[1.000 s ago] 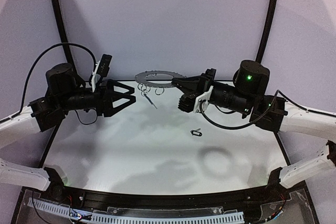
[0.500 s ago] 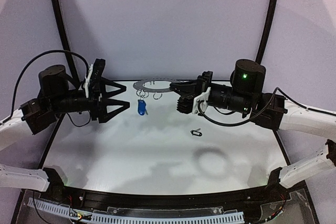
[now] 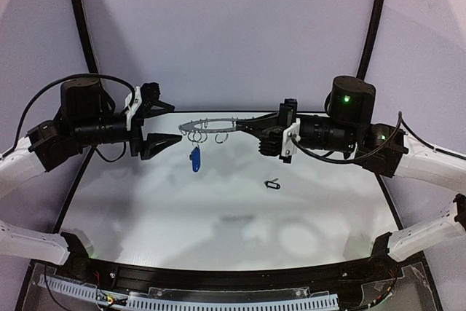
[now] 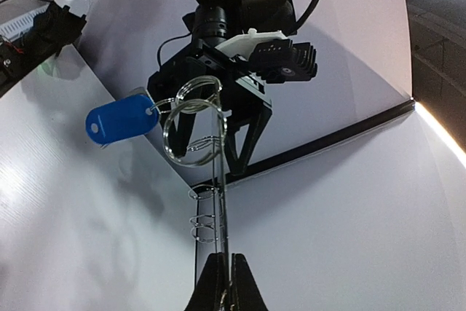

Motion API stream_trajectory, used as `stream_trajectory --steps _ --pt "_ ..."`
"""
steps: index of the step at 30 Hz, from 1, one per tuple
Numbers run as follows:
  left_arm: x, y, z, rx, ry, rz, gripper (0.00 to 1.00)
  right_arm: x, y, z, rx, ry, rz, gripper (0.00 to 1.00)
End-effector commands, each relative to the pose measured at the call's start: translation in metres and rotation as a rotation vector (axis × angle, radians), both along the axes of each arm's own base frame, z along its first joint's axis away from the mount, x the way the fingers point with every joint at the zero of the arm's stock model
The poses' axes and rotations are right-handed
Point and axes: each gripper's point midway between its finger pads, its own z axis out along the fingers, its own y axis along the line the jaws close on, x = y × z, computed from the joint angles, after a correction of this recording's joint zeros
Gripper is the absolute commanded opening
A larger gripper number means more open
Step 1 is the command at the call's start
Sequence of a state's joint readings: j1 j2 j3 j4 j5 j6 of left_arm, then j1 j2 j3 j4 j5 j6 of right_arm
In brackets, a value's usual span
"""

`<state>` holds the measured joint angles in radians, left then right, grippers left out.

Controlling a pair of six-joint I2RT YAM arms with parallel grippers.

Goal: Remove the keys from the keyring

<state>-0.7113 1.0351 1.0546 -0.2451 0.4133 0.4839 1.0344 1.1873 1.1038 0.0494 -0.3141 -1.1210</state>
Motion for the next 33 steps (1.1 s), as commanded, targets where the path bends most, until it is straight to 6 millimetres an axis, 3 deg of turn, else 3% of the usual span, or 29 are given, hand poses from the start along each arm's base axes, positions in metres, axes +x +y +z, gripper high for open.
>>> stream_trajectory --steps 1,11,18,23,26,29,33 --pt "-0.026 -0.009 0.017 -0.012 -0.05 -0.167 0.73 -0.01 0.001 0.026 0.082 0.027 0.044 0.0" --pt "-0.04 -0.016 0.036 -0.081 -0.191 -0.274 0.6 -0.027 0.004 0.041 0.167 0.096 0.153 0.0" --pt "-0.052 -0.022 0.045 -0.125 -0.222 -0.362 0.48 -0.027 0.013 0.036 0.159 0.125 0.185 0.0" --pt "-0.058 -0.027 0.043 -0.109 -0.209 -0.429 0.26 -0.03 0.017 0.038 0.161 0.123 0.217 0.0" --pt "-0.06 -0.027 0.042 -0.092 -0.205 -0.446 0.19 -0.029 0.02 0.037 0.153 0.127 0.216 0.0" --pt "-0.061 -0.026 0.042 -0.091 -0.221 -0.446 0.02 -0.022 0.026 0.029 0.14 0.136 0.198 0.0" --pt "-0.056 -0.022 0.044 -0.091 -0.254 -0.395 0.01 -0.01 0.031 0.024 0.145 0.135 0.148 0.0"
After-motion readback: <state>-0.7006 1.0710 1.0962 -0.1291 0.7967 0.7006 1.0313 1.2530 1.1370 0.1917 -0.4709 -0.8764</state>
